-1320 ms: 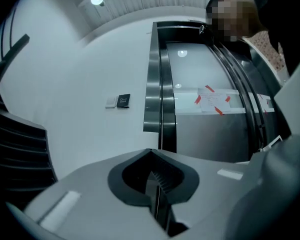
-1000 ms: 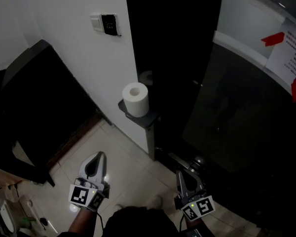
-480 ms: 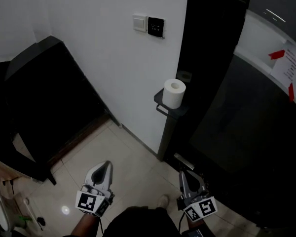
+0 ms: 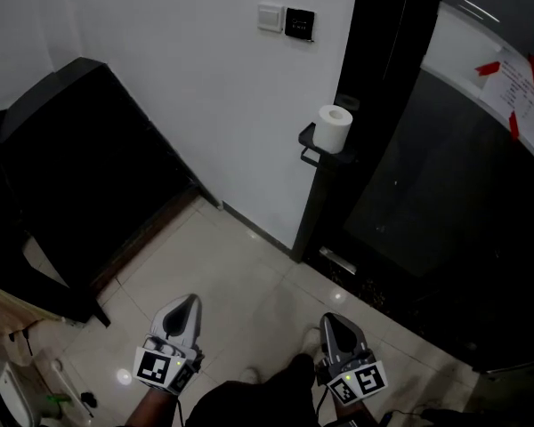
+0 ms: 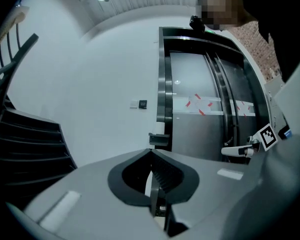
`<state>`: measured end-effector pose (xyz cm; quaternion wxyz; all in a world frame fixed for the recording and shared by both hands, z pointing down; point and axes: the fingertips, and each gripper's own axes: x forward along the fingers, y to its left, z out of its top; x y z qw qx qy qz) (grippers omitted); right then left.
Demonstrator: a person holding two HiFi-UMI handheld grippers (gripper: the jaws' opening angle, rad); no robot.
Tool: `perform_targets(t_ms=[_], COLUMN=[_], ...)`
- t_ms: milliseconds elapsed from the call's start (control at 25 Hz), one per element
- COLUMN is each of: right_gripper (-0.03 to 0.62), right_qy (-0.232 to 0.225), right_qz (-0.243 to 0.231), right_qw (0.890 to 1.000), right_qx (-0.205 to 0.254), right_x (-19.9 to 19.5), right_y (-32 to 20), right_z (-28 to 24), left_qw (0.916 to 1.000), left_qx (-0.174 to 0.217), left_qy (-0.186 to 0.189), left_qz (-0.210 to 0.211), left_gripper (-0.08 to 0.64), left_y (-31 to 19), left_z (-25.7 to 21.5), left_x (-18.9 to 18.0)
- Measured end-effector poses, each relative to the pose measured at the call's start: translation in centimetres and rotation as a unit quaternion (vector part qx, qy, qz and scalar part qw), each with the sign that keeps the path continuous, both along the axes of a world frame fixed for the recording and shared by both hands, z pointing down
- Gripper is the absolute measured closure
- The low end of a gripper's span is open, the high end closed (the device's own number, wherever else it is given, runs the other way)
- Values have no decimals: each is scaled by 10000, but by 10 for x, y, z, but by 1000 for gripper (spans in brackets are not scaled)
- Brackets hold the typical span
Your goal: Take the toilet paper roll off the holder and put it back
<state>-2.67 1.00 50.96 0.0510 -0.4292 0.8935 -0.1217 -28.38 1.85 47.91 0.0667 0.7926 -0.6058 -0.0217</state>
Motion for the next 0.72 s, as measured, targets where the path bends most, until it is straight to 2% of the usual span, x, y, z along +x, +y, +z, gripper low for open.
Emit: perform_targets(t_ms=[120,240,400,720], right_gripper=[578,578,578,578], right_qy=[87,212,357,345], right_qz=[127,291,500,585], right_qw=[9998,9992,9979,9966], right_qx=[107,151,185,459], right_x=[0,9,33,75], right_y=[21,42,63,76], right_z=[-6,-10,-16,-52], left_qw=[9999,9995,9992,9988], left_qx=[30,198,156,332], left_qy=[2,-151,204,316], left_qz=[116,216,304,161], left_gripper=[558,558,558,558], left_y=[15,26,41,61], left_z=[2,7,-3,-20], left_x=[-2,-4,17,42])
